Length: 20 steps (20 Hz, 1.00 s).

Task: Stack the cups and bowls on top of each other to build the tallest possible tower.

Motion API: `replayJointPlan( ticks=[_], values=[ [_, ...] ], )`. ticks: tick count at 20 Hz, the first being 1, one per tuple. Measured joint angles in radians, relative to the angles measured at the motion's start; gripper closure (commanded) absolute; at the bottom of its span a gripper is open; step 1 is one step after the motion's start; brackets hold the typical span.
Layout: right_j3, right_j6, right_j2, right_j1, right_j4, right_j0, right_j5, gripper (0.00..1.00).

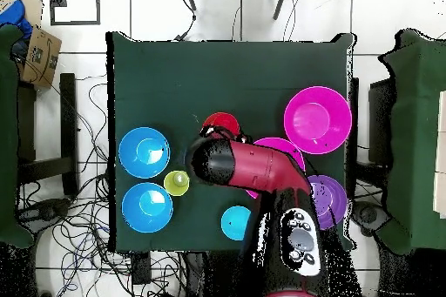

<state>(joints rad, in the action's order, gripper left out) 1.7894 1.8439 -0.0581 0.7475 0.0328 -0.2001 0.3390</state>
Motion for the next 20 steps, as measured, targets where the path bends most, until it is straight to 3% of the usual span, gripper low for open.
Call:
replayJointPlan(
  ticks=[9,17,20],
  values=[
    [0.188,0.0,0.053,0.074,0.037,-0.061,-0.011,0.0],
    [0.331,0.0,0.071,0.086,0.077,-0.066,-0.12,0.0],
    [0.369,0.0,0.07,0.057,0.1,-0.054,-0.208,0.0]
  ],
)
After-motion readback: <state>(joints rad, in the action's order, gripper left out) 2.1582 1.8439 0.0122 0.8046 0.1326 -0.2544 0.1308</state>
